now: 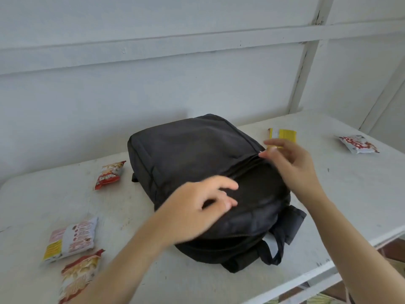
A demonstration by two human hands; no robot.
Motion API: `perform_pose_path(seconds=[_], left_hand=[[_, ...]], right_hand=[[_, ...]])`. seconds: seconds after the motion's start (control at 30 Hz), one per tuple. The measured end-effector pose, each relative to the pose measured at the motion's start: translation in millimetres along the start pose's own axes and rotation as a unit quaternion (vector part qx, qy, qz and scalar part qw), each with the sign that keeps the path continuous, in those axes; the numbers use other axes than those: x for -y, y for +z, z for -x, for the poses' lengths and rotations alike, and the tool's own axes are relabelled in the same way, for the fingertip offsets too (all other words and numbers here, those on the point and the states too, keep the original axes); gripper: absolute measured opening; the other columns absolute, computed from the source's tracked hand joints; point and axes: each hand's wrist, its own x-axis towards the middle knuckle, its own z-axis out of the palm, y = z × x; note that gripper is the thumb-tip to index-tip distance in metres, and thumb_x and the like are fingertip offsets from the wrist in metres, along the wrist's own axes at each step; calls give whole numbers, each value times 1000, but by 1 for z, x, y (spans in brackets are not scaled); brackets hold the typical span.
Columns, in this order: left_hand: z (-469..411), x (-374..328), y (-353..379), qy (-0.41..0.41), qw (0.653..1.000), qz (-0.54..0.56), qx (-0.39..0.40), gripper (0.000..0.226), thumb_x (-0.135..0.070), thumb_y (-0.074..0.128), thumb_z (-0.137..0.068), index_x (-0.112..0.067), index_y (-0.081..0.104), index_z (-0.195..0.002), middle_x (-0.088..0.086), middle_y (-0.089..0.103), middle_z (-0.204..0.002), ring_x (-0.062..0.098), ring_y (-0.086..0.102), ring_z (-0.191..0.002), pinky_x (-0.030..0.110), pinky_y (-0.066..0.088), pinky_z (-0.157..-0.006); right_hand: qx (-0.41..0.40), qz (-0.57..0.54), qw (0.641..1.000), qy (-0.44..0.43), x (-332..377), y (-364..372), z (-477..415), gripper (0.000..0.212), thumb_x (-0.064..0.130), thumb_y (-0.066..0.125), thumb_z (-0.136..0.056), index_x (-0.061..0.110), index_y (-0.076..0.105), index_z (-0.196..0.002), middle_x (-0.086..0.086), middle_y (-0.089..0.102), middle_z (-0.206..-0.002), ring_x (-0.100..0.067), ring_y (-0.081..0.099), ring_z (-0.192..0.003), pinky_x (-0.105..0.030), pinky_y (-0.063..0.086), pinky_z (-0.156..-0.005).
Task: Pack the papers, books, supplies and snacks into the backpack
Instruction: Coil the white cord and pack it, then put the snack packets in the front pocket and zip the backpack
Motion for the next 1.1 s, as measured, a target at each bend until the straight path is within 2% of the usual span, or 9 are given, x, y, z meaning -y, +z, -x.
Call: perform_pose_path(seconds=[0.1, 0.23, 0.37, 0.5, 0.6, 0.7, 0.87, 0.97, 1.1], left_hand=[[17, 13, 29, 91, 977, -185, -49, 22, -28, 51, -87, -31, 66, -102, -19, 68, -95, -3, 55, -105, 13, 25, -106], [15, 16, 37, 96, 978, -176, -59, 20, -24, 54, -82, -29, 68, -94, -17, 67, -85, -1, 56, -102, 18, 29, -106], [3, 4, 28, 74, 985, -142, -69, 22, -33, 55, -81, -34, 66, -100, -23, 66, -88, -3, 58, -89, 12, 35, -91], [-27, -11, 26, 53, 991, -72, -100, 22, -25, 60, -83, -33, 66, -102, -22, 68, -86, -4, 61, -88, 15, 44, -87], [-58, -28, 32, 53, 991, -72, -95, 23, -21, 62, -86, -33, 66, -105, -21, 68, -89, -2, 60, -93, 21, 48, -86], [-96, -42, 43, 46, 993, -95, -57, 23, -27, 59, -88, -33, 64, -110, -19, 67, -96, -1, 56, -96, 23, 45, -88], [-156, -43, 66, 17, 988, -155, -6, 25, -23, 54, -91, -27, 63, -114, -11, 66, -104, 4, 55, -97, 18, 43, -84], [-187, -33, 72, -41, 982, -182, 8, 28, -24, 50, -93, -25, 58, -120, -2, 67, -103, 12, 59, -93, 29, 47, -85], [-223, -22, 82, -89, 968, -233, 34, 32, -26, 50, -92, -22, 53, -124, 4, 65, -108, 16, 59, -89, 30, 48, -79]], right_hand=[[63, 156, 984, -59, -27, -1, 24, 29, 19, 67, -85, 25, 64, -112, 11, 66, -109, 1, 58, -104, -12, 42, -93], [80, 243, 961, -104, -40, -1, 40, 38, 20, 62, -88, 20, 58, -125, 12, 56, -124, 0, 48, -116, -11, 32, -97], [57, 154, 985, -52, -34, -1, 39, 32, 17, 59, -91, 22, 59, -123, 15, 59, -120, 2, 52, -112, -4, 36, -94], [-36, -54, 997, 36, -31, -15, 22, 19, 7, 54, -92, 17, 66, -103, 1, 72, -95, -9, 68, -88, -19, 52, -83], [-85, 19, 992, 94, -47, -34, -8, 16, 11, 52, -92, 16, 67, -96, 3, 70, -88, -15, 67, -83, -21, 50, -74], [18, 237, 967, 90, -76, -54, -41, 26, 19, 54, -92, 18, 62, -116, 0, 65, -114, -19, 59, -107, -24, 42, -84], [222, 364, 904, 27, -105, -70, -69, 63, 63, 43, -76, 35, 52, -131, 3, 52, -138, -20, 41, -130, -45, 33, -106], [226, 403, 887, 1, -112, -72, -68, 48, 57, 57, -80, 33, 60, -122, 1, 50, -138, -21, 39, -130, -42, 26, -107], [170, 345, 922, -38, -120, -81, -57, 29, 40, 71, -76, 19, 61, -93, 1, 62, -107, -20, 53, -109, -33, 34, -93]])
